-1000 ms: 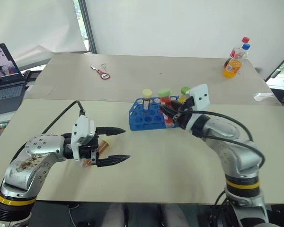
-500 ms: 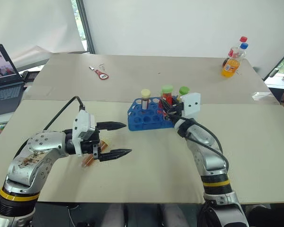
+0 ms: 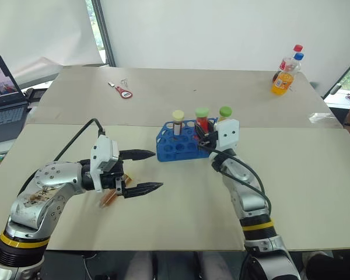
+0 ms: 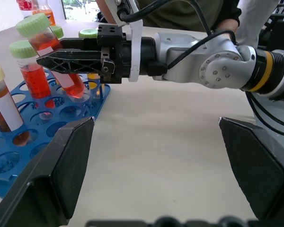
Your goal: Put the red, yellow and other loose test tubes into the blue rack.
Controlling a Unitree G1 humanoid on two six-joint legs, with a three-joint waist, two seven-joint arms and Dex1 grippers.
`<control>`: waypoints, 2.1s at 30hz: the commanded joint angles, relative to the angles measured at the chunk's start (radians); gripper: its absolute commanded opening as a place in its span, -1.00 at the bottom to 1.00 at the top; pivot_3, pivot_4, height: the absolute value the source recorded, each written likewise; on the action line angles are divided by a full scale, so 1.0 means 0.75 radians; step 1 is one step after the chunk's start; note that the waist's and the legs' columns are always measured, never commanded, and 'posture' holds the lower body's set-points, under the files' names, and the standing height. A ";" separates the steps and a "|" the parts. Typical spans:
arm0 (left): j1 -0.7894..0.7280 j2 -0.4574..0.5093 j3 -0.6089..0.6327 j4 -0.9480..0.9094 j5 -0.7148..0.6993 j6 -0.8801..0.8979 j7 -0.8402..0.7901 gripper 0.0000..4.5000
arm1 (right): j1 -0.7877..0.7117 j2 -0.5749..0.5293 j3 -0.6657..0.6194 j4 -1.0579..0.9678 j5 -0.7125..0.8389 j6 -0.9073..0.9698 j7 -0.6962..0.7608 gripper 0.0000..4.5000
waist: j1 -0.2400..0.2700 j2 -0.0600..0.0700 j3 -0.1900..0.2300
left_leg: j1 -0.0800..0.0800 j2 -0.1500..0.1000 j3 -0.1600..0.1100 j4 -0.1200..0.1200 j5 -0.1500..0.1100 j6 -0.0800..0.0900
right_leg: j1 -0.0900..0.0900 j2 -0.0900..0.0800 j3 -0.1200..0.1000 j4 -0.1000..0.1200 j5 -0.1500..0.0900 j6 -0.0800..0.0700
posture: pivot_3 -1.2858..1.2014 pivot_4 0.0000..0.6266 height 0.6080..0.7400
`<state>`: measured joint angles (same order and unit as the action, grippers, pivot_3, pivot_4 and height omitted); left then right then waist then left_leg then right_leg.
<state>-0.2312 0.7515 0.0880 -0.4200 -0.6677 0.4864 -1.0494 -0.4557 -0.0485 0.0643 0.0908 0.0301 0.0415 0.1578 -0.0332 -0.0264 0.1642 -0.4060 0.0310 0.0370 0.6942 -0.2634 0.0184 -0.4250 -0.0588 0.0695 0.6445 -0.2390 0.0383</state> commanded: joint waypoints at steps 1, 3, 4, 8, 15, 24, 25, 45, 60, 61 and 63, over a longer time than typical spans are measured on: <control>-0.031 -0.016 0.015 -0.047 -0.029 0.017 0.041 1.00 | 0.012 0.041 -0.028 0.012 -0.003 -0.078 -0.066 -0.54 | -0.003 0.000 0.000 | 0.000 0.000 0.000 0.000 0.000 0.000 | 0.000 0.000 0.000 0.000 0.000 0.000 | 0.03 -0.52 1.00; -0.035 -0.027 0.015 -0.054 -0.036 0.031 0.065 1.00 | 0.021 0.065 -0.039 0.024 0.002 -0.093 -0.093 -0.54 | -0.007 0.000 0.000 | 0.000 0.000 -0.001 0.000 0.000 0.000 | 0.000 0.000 0.000 0.001 0.000 0.000 | 0.03 -0.52 1.00; -0.037 -0.031 0.014 -0.057 -0.037 0.037 0.075 1.00 | 0.026 0.076 -0.040 0.029 0.005 -0.095 -0.099 -0.54 | -0.008 0.000 0.000 | 0.000 0.000 -0.001 0.000 0.000 0.000 | 0.000 0.000 0.000 0.002 0.000 0.000 | 0.03 -0.52 1.00; -0.052 -0.046 0.007 -0.060 -0.030 0.059 0.120 1.00 | 0.056 0.101 -0.030 0.022 0.017 -0.131 -0.088 -0.54 | -0.009 0.000 0.000 | 0.000 0.000 -0.001 0.000 0.000 0.000 | 0.000 0.000 0.000 0.002 0.000 0.000 | 0.03 -0.52 1.00; -0.123 -0.049 -0.001 -0.050 -0.002 0.145 0.233 1.00 | 0.135 0.055 -0.007 -0.093 -0.001 -0.097 -0.047 0.83 | -0.013 0.000 0.000 | 0.000 0.000 -0.001 0.000 0.000 0.000 | 0.000 0.000 0.000 0.003 0.000 0.000 | 0.03 -0.52 1.00; -0.166 0.281 0.015 -0.047 0.032 0.479 0.282 1.00 | 0.395 -0.398 -0.022 -0.716 0.152 0.367 0.346 0.98 | -0.010 0.000 0.000 | 0.000 -0.001 -0.002 -0.002 0.000 0.000 | 0.000 -0.001 0.000 0.001 0.000 0.000 | 0.03 -0.52 1.00; -0.171 0.319 0.017 -0.029 0.037 0.517 0.287 1.00 | 0.401 -0.450 -0.021 -0.771 0.181 0.424 0.389 0.98 | -0.010 0.000 0.000 | 0.000 -0.001 -0.002 -0.001 0.000 0.000 | 0.000 -0.001 0.000 -0.001 0.000 0.000 | 0.03 -0.52 1.00; -0.682 0.397 -0.637 0.275 0.316 1.074 0.240 1.00 | 0.064 -1.047 -0.091 -0.943 0.889 0.995 1.062 0.98 | 0.041 -0.007 0.005 | -0.004 -0.001 0.006 0.003 0.000 0.000 | 0.001 0.002 -0.001 -0.005 -0.002 0.000 | 0.03 -0.52 1.00; -0.583 0.336 -0.728 0.215 0.412 1.035 0.271 -0.21 | 0.079 -1.084 -0.144 -0.991 0.956 1.052 0.993 1.00 | 0.030 -0.008 0.005 | -0.002 -0.001 0.000 0.003 0.000 0.000 | 0.001 0.002 0.000 -0.003 -0.002 0.000 | 0.03 -0.52 1.00; -0.589 0.330 -0.728 0.239 0.431 0.990 0.264 -0.43 | 0.079 -1.086 -0.152 -0.996 0.970 1.060 0.984 1.00 | 0.031 -0.008 0.005 | -0.002 -0.001 0.000 0.003 0.000 0.000 | 0.001 0.002 0.000 -0.003 -0.002 0.000 | 0.03 -0.52 1.00; -0.611 0.327 -0.723 0.279 0.461 0.882 0.221 -0.60 | 0.083 -1.097 -0.167 -1.002 0.988 1.073 0.974 1.00 | 0.037 -0.008 0.005 | -0.002 -0.001 0.000 0.003 0.000 0.000 | 0.002 0.002 0.000 -0.003 -0.002 0.000 | 0.03 -0.52 1.00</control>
<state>-0.6852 1.0008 -0.4434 -0.2302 -0.3470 1.2159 -0.8625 -0.3814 -0.8588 -0.0201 -0.6224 0.7424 0.8379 0.8977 -0.0051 -0.0320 0.1677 -0.4072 0.0301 0.0375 0.6966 -0.2633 0.0187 -0.4234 -0.0573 0.0693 0.6428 -0.2402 0.0382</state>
